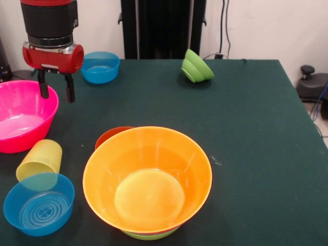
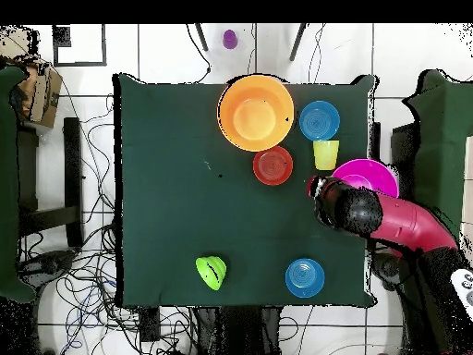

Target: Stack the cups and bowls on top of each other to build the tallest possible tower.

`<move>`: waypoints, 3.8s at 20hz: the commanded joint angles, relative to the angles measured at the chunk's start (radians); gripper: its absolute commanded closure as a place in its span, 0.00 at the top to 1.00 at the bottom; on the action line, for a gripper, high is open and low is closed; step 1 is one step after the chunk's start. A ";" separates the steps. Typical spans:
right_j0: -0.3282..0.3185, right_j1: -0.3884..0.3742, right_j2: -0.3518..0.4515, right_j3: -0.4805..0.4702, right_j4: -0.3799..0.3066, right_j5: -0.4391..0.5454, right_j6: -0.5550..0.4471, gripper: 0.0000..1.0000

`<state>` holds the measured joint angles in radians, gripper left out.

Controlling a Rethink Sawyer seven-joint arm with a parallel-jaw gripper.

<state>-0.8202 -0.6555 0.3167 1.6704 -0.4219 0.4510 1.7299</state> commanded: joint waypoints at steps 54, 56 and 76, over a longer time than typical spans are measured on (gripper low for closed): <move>0.221 0.209 -0.002 -0.449 0.050 0.217 0.055 1.00; 0.227 0.200 -0.014 -0.446 0.045 0.221 0.049 1.00; 0.235 0.311 -0.044 -0.479 0.025 0.185 0.015 1.00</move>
<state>-0.6034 -0.4152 0.2564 1.1441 -0.3730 0.6472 1.7299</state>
